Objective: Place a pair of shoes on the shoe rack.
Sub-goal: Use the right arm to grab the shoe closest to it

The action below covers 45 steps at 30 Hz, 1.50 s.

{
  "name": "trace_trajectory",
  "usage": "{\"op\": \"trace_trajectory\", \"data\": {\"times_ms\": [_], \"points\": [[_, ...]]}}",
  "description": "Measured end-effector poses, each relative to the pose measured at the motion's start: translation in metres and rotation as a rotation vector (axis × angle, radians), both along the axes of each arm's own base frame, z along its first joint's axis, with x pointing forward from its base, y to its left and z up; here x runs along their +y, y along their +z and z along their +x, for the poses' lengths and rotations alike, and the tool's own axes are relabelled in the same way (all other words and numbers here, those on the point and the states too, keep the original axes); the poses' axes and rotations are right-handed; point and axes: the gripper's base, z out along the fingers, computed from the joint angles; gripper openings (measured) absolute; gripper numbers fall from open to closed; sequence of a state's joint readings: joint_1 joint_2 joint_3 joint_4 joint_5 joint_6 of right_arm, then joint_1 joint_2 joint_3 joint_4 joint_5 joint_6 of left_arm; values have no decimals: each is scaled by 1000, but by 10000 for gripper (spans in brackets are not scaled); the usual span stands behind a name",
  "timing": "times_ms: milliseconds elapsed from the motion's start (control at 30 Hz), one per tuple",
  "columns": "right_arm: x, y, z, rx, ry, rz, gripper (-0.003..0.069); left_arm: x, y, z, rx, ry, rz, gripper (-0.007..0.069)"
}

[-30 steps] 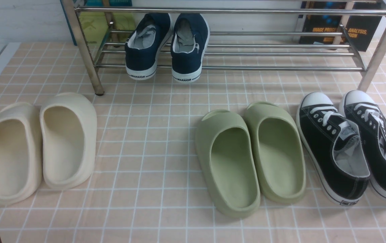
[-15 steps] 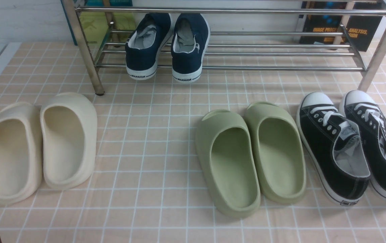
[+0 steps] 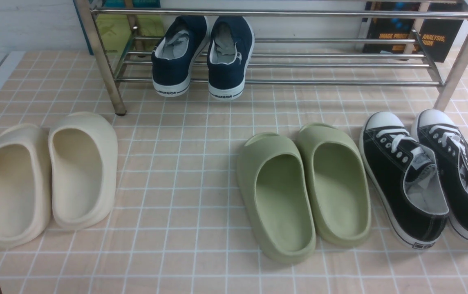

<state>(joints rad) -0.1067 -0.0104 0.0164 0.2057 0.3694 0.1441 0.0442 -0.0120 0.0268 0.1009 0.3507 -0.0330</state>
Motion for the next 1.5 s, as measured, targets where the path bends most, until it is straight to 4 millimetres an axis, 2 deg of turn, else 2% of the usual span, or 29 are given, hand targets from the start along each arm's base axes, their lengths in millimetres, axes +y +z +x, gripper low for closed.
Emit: {"op": "trace_trajectory", "data": {"times_ms": [133, 233, 333, 433, 600, 800, 900, 967, 1000, 1033, 1100, 1167, 1200, 1333, 1367, 1433, 1467, 1500], "points": [[6, 1, 0, -13, 13, 205, 239, 0, 0, 0, 0, 0, 0, 237], [15, 3, 1, -22, 21, 567, 239, 0, 0, 0, 0, 0, 0, 237], [20, 8, 1, -35, 34, 787, 239, 0, 0, 0, 0, 0, 0, 237], [20, 11, 1, -69, 36, 826, 239, 0, 0, 0, 0, 0, 0, 238], [14, 15, 3, -144, 11, 762, 239, 0, 0, 0, 0, 0, 0, 238], [12, 20, 3, -190, 33, 580, 239, 0, 0, 0, 0, 0, 0, 238], [14, 65, -3, -306, 113, 296, 227, 0, 0, 0, 0, 0, 0, 238], [15, 81, -4, -327, 133, 206, 211, 0, 0, 0, 0, 0, 0, 238], [17, 108, -2, -327, 180, 50, 167, 0, 0, 0, 0, 0, 1, 238], [17, 115, -1, -326, 185, 25, 153, 0, 0, 0, 0, 0, 1, 238], [21, 153, 10, -256, 269, -156, 52, 0, 0, 0, 0, 0, 1, 238], [23, 179, 25, -152, 343, -248, -8, 0, 0, 0, 0, 0, 1, 238], [23, 189, 34, -91, 377, -270, -16, 0, 0, 0, 0, 0, 2, 238], [24, 208, 61, 95, 461, -283, -18, 0, 0, 0, 0, 0, 4, 238], [26, 212, 74, 178, 501, -297, -18, 0, 0, 0, 0, 0, 4, 238], [33, 209, 96, 334, 571, -329, -18, 0, 0, 0, 1, 0, 4, 238], [34, 210, 98, 344, 580, -345, -18, 0, 0, 0, 1, 0, 4, 238], [40, 205, 110, 438, 611, -380, -18, 0, 0, 0, 1, 0, 4, 238]]}}
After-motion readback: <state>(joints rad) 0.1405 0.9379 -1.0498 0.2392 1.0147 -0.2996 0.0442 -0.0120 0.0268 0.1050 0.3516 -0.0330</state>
